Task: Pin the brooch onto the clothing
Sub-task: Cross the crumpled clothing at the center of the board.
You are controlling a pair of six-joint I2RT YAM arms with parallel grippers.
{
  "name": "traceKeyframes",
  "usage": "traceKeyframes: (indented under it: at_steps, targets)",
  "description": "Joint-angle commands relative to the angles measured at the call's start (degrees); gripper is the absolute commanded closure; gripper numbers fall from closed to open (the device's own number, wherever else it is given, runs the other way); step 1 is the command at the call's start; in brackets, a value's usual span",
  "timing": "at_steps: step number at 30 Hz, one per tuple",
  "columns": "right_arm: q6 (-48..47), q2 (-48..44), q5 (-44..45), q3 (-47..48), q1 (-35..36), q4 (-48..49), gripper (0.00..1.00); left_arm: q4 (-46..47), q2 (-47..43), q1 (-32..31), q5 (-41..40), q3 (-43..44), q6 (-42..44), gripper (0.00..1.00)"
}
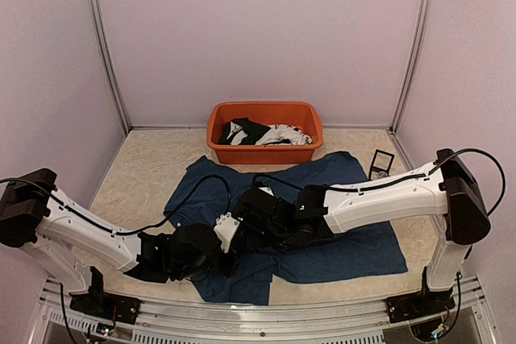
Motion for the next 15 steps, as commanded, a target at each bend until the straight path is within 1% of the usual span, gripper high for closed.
traceKeyframes:
  at_steps: [1, 7, 15]
  targets:
    - [-1.8, 0.5, 0.8, 2.0, 1.6, -1.1, 1.00, -0.7, 0.8, -0.3, -2.2, 1.0, -0.5, 1.00]
    - [-1.8, -0.8, 1.7, 0.9, 2.1, -2.8, 1.00, -1.7, 0.7, -0.3, -3.6, 0.8, -1.5, 1.00]
    - [-3.2, -2.9, 1.5, -0.2, 3.3, -1.4, 1.00, -2.8, 1.1, -0.2, -4.1, 1.1, -2.2, 1.00]
